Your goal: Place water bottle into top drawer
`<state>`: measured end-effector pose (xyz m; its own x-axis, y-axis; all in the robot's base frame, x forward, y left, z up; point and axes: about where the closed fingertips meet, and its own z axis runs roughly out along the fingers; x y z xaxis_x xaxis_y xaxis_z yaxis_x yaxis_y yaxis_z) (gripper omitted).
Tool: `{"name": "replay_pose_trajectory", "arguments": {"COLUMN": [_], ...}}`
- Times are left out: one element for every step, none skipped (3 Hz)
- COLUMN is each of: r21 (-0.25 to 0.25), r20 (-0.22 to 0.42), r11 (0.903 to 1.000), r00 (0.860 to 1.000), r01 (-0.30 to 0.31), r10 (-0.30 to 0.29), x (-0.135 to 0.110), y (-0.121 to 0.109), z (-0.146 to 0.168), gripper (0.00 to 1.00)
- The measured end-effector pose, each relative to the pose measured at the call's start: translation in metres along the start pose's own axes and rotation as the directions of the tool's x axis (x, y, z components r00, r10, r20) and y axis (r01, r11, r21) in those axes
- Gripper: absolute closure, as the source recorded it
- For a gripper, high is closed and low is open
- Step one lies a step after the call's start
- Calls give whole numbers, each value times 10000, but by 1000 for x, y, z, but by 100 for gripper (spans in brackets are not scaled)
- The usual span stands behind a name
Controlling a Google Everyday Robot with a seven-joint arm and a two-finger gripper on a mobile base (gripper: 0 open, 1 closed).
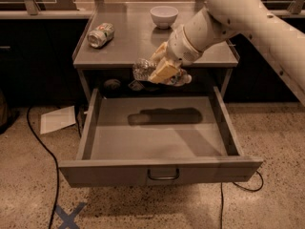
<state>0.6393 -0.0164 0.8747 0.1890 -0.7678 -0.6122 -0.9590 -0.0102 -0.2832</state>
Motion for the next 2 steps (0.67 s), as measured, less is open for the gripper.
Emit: {"name": "replay_pose_trajectory", "arguments": {"r21": [118,133], "r20": [-85,-265], "r11": [9987,9961], "r00": [9987,9958], "r01": [-499,-868], "r10": [500,871], "x": [16,37], "y": [30,56], "z": [4,20], "gripper": [100,100]}}
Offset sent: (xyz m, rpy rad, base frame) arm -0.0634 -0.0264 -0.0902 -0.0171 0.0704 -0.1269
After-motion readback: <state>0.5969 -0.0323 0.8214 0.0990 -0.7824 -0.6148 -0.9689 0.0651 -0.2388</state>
